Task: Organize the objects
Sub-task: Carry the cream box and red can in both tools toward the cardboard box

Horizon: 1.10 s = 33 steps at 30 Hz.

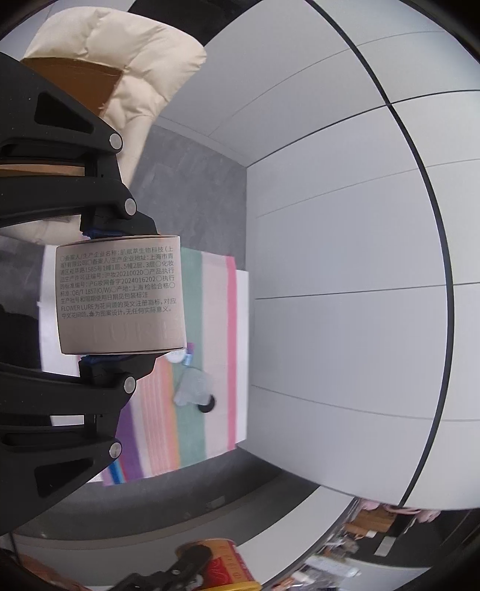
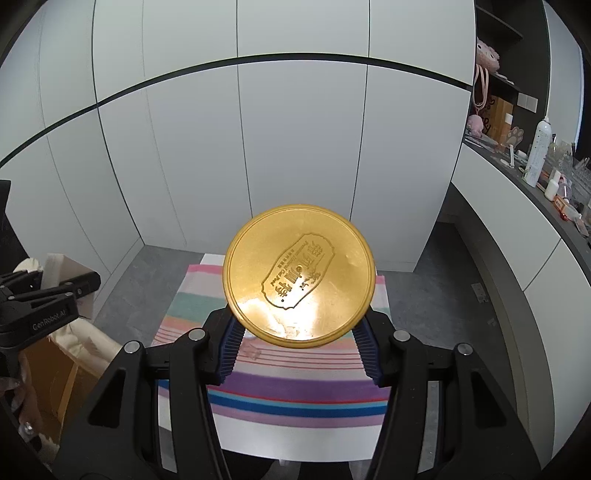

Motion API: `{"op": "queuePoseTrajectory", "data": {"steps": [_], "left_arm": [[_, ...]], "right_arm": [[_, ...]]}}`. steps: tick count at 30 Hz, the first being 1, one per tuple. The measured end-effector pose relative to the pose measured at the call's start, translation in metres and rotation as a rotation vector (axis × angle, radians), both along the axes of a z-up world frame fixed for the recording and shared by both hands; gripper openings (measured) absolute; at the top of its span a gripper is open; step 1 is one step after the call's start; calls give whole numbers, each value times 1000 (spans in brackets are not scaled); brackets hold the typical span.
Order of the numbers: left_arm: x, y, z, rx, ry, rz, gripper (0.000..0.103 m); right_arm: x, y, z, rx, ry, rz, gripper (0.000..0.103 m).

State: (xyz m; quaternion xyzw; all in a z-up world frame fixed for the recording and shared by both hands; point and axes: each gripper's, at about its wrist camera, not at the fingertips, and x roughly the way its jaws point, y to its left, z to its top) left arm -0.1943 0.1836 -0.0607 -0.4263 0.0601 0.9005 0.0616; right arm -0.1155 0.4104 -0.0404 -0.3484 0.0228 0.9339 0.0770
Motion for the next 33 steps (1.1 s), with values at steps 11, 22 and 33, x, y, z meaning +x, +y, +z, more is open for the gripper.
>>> {"op": "queuePoseTrajectory", "data": {"steps": [11,22,33], "left_arm": [[102,-41,-35,-11,28,-24,45],[148,-61,-71,-31,-40,-47,45],[151,-79,-75,-8,-57,-16,45]], "right_arm": [[76,10,-50,-83,-56,-37,56],[157,10,-87,-117,-123,-80,56],[155,-15,-94,-73,-139,-54,56]]}}
